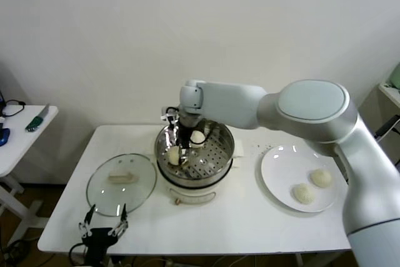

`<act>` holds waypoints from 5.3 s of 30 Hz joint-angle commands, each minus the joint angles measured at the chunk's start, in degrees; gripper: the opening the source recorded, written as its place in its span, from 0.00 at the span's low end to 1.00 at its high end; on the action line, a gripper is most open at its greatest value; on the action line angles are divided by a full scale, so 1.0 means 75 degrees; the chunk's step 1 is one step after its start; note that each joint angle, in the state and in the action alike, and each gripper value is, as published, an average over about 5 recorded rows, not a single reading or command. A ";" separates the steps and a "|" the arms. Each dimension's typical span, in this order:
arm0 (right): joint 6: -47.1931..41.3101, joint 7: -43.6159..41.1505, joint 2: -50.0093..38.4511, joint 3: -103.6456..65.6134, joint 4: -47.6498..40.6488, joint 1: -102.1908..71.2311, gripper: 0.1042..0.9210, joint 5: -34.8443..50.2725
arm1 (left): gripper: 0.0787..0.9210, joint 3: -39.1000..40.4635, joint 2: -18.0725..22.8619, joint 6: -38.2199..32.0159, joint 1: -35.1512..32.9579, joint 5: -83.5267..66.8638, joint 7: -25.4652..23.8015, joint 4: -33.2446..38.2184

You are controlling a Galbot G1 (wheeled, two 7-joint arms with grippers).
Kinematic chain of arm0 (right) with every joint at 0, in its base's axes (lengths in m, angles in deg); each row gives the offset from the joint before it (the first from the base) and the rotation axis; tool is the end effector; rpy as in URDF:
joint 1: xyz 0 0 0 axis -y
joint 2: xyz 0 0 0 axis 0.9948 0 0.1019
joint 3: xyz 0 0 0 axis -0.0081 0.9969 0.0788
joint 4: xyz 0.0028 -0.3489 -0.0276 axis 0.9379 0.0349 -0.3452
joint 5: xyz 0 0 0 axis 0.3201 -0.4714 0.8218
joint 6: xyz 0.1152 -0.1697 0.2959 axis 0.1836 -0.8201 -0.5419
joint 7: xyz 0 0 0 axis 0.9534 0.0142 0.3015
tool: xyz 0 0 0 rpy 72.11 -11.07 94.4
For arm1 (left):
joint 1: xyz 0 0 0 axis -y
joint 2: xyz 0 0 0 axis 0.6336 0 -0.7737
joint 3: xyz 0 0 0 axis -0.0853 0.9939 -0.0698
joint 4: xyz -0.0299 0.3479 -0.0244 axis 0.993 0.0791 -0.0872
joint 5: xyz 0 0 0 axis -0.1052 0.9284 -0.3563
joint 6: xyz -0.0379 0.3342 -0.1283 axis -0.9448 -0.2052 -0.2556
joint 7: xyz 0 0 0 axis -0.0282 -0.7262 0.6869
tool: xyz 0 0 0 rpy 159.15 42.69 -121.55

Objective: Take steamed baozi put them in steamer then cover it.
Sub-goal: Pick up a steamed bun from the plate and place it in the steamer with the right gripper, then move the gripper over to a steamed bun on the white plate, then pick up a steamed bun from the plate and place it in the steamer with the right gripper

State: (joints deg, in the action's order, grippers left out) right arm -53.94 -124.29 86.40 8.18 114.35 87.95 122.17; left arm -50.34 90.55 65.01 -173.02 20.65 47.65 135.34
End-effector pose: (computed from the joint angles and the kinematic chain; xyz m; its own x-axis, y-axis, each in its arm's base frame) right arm 0.5940 0.2322 -0.1127 0.0071 -0.2261 0.9741 -0.9731 -0.2258 -0.0453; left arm 0.1071 0.0520 -0.3437 -0.9651 -0.1458 0.2173 -0.1121 0.9807 0.1604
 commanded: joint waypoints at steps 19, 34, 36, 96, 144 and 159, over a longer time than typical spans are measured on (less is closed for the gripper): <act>0.0560 -0.0796 -0.3384 -0.0018 0.2181 0.2201 0.88 -0.0880 | 0.88 -0.0048 0.0015 0.0126 0.0012 0.0059 0.0021 0.0031; 0.1030 -0.0911 -0.7334 -0.1121 0.3501 -0.0046 0.88 -0.5333 | 0.88 -0.0212 0.0102 0.0329 -0.0112 0.0365 0.0008 0.0138; 0.1070 -0.0913 -0.7544 -0.1412 0.3433 -0.0571 0.88 -0.5595 | 0.88 -0.0213 0.0151 0.0331 -0.0143 0.0418 0.0015 0.0138; 0.3338 -0.1446 -0.6015 -0.1815 0.2504 -0.0201 0.71 -0.6247 | 0.88 -0.0208 0.0408 0.0332 -0.0490 0.0811 0.0135 0.0123; 0.7540 -0.1901 -0.0631 -0.1774 0.2732 -0.0410 0.71 -0.8563 | 0.88 -0.0136 0.0440 0.0744 -0.0121 0.0775 0.0444 0.0208; 0.7252 -0.2054 -0.0846 -0.1756 0.2809 -0.0289 0.86 -0.8208 | 0.88 -0.0227 0.0290 0.0797 -0.0137 0.0782 0.0415 0.0195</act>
State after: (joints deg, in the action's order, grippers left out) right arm 0.86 -139.31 80.10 -4.83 135.06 85.94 59.94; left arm -51.85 93.03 70.82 -174.01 26.65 50.58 136.89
